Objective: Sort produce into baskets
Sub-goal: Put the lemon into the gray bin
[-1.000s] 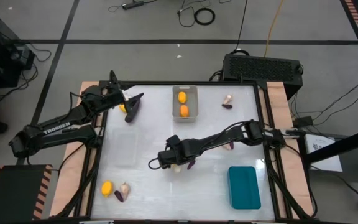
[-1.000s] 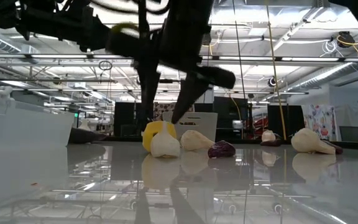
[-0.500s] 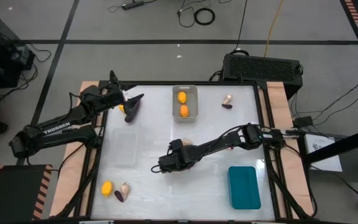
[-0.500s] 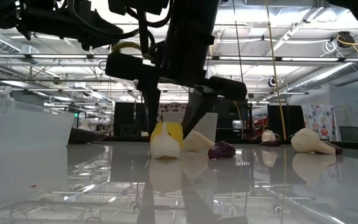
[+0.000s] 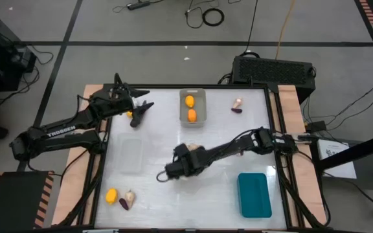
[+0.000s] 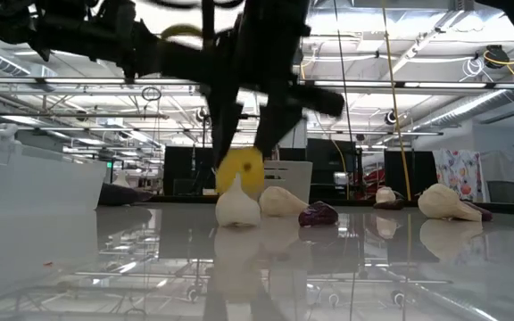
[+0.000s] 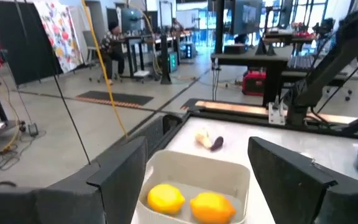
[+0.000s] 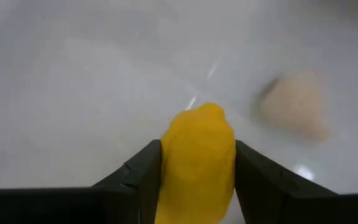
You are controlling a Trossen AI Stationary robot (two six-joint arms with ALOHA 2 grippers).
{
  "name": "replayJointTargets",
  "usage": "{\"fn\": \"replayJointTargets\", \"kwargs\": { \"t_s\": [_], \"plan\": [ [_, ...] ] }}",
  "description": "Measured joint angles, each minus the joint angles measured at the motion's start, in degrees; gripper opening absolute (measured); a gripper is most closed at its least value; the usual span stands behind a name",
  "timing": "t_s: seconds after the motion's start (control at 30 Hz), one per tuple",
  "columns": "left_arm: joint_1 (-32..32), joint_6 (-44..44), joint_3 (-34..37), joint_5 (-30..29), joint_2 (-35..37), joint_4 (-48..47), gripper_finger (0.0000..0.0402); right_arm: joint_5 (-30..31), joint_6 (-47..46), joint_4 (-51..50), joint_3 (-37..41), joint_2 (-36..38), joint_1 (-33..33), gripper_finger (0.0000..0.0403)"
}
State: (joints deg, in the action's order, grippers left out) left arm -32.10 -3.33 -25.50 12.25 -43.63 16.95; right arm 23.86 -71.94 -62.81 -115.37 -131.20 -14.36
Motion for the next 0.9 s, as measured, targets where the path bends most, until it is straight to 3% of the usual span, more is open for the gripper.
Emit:
{"fn": "replayJointTargets", "kwargs": {
  "t_s": [0.17, 0.4, 0.57, 0.67, 0.9],
  "plan": [
    [0.0, -0.47, 0.0, -0.07, -3.6, -0.15, 0.0287, 8.28, 8.36, -3.54, -0.14, 5.05, 4.49, 0.0163],
    [-0.02, -3.5, 0.0, -3.89, -7.53, 0.33, 0.0287, 14.65, 22.32, -4.84, -0.2, 10.08, 13.39, 0.0164],
    [-0.17, -5.82, 0.11, -8.6, -10.94, 0.33, 0.0287, 14.86, 35.11, -3.05, -0.12, 9.21, 20.21, 0.0164],
    [-0.16, -5.72, 0.52, -15.67, -13.16, 0.19, 0.0287, 14.26, 43.27, -1.55, 0.19, 9.05, 23.7, 0.0164],
    [-0.61, -5.62, 0.63, -30.4, -15.99, 0.26, 0.0287, 3.18, 54.82, -0.14, 0.56, 9.05, 30.95, 0.017]
  ]
}}
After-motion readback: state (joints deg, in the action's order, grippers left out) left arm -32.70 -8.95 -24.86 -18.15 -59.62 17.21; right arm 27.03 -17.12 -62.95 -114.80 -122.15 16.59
